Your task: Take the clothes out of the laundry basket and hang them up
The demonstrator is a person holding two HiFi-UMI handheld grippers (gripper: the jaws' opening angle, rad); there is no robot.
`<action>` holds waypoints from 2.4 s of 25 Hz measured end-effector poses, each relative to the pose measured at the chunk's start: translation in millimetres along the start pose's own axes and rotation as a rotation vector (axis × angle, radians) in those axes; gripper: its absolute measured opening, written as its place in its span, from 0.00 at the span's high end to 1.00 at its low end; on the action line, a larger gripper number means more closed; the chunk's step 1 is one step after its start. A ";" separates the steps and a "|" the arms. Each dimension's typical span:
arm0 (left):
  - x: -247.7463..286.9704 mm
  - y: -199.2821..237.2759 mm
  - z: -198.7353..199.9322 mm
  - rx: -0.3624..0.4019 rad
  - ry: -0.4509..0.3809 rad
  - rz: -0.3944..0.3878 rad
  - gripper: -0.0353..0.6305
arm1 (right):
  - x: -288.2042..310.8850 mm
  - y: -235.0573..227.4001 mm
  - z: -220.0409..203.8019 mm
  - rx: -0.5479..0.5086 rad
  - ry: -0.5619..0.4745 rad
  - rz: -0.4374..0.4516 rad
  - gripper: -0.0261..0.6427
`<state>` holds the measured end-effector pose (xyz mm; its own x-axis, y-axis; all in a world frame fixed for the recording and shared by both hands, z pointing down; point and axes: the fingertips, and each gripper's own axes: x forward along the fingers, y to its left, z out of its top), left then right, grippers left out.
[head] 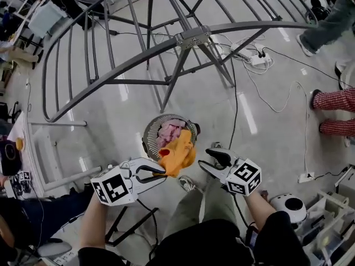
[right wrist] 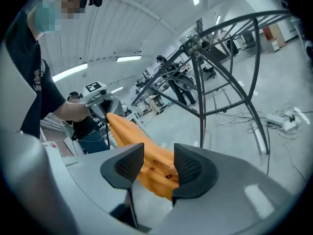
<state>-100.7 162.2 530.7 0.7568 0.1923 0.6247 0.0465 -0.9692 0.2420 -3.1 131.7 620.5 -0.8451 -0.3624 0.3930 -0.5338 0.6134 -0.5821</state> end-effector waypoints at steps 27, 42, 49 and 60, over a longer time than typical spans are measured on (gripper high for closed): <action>-68.6 -69.9 118.6 0.870 0.398 -0.232 0.92 | 58.9 50.7 23.2 -0.496 0.348 0.520 0.47; -86.5 0.8 149.7 0.703 0.340 0.054 0.92 | 19.6 35.3 70.2 -0.418 0.292 0.474 0.90; -80.3 72.8 154.5 0.505 0.276 0.354 0.91 | -41.9 -26.5 118.7 -0.301 0.203 0.127 0.91; -67.2 176.9 247.5 0.338 0.031 0.722 0.91 | -196.8 -78.9 243.9 -0.227 -0.026 -0.239 0.91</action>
<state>18.0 -60.3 347.8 0.6570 -0.5019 0.5626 -0.2497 -0.8490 -0.4658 198.0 -16.6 415.5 -0.6988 -0.5312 0.4791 -0.6993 0.6482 -0.3013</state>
